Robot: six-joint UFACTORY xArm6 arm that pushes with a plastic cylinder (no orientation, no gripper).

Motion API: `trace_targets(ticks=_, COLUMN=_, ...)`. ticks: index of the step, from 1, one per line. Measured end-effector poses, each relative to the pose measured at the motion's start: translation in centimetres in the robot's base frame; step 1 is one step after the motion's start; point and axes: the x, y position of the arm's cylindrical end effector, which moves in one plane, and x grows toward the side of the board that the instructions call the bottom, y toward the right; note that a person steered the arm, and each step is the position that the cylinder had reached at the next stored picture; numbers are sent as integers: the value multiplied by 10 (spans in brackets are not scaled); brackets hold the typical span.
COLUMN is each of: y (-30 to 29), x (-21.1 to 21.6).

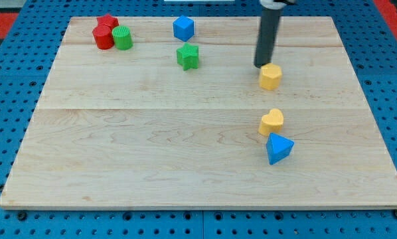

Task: Move the yellow hexagon above the yellow heart

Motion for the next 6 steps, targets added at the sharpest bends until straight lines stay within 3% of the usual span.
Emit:
trace_targets(ticks=1, y=15, x=16)
trace_targets(ticks=2, y=16, x=74)
trace_targets(ticks=6, y=13, x=65)
